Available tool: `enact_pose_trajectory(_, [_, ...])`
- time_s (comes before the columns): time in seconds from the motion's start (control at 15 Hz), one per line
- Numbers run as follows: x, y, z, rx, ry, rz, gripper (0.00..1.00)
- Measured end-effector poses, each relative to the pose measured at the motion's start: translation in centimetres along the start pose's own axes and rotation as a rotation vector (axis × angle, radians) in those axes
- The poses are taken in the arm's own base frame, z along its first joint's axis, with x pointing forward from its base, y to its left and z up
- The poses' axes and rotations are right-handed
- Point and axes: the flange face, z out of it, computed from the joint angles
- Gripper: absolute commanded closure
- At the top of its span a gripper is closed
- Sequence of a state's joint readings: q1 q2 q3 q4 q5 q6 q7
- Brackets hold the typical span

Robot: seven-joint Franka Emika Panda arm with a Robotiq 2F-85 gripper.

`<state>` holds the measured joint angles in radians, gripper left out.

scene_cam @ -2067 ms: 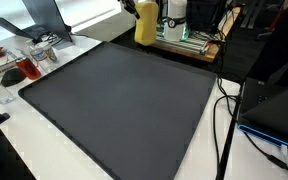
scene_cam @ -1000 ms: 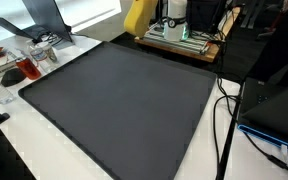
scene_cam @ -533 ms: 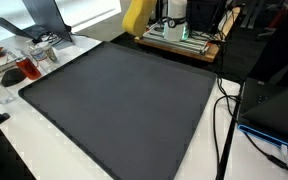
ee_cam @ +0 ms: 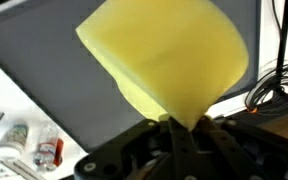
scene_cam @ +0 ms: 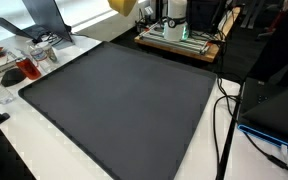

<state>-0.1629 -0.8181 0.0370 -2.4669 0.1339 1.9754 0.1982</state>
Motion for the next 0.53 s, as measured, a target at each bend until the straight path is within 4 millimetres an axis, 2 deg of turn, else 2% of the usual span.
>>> enact_pose_trajectory(0.13, [0.6,-3.6,-1.7,-0.018,0.078,-0.096,0.99])
enact_pose_trajectory(0.27, [1.4,-6.4,-2.7,-0.042,0.153,-0.171,0.99])
enact_pose_trajectory(0.53, [4.2,-9.9,-3.0,-0.091,0.229,-0.234,0.99])
